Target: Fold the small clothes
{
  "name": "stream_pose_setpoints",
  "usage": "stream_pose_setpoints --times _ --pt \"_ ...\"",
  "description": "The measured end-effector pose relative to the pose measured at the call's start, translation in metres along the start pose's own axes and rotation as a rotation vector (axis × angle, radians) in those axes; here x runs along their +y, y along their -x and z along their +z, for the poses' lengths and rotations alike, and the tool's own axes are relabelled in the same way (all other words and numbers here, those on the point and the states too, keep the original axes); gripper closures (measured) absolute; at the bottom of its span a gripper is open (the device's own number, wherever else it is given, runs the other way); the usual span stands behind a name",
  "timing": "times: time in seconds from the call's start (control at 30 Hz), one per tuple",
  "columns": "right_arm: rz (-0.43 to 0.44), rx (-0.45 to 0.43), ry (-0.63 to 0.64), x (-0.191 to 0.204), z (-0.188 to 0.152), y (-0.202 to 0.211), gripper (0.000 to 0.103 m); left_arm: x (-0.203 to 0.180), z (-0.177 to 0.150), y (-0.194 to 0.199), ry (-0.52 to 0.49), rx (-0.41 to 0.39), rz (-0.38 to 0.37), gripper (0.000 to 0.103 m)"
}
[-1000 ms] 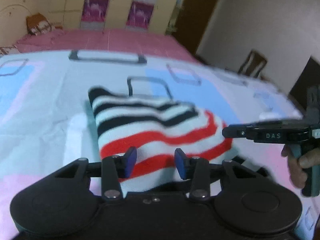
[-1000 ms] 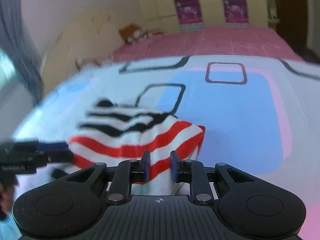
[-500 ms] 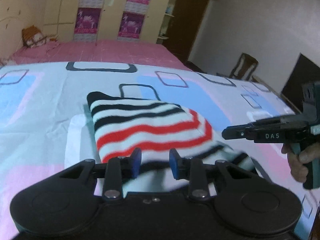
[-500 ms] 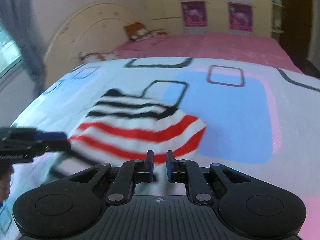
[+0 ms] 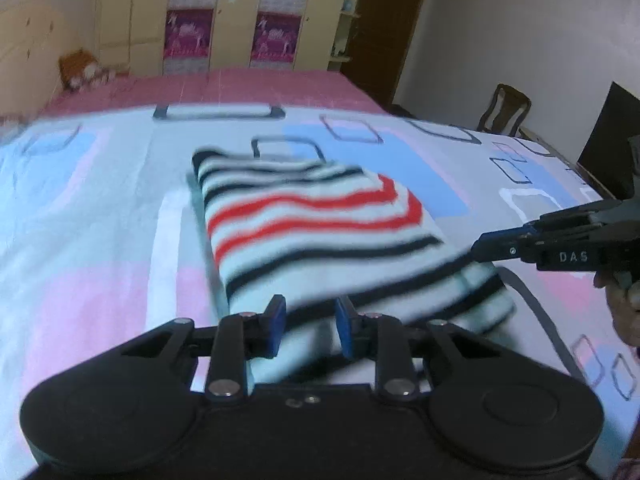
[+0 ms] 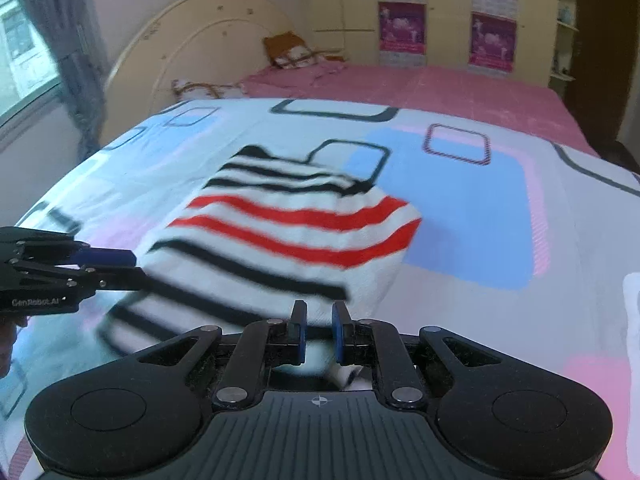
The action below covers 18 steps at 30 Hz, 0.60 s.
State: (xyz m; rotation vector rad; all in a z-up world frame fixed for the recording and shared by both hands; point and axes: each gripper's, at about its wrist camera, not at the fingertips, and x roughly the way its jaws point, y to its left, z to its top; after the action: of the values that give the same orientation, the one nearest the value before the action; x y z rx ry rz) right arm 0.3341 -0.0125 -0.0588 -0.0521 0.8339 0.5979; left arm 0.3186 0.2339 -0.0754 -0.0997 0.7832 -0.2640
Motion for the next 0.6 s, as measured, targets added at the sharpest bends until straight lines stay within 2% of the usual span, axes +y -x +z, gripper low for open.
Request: stream_pose_setpoints --times 0.1,0.2,0.6 --pt "-0.005 0.049 0.016 0.007 -0.014 -0.006 0.091 -0.003 -0.017 -0.003 0.019 0.051 0.031 0.077" --pt "-0.014 0.103 0.002 0.009 -0.026 -0.02 0.091 -0.001 -0.025 -0.008 0.04 0.057 0.049 0.075" --pt "-0.022 0.092 -0.015 -0.001 -0.041 -0.026 0.091 -0.009 -0.032 -0.016 0.036 0.045 0.121 0.075"
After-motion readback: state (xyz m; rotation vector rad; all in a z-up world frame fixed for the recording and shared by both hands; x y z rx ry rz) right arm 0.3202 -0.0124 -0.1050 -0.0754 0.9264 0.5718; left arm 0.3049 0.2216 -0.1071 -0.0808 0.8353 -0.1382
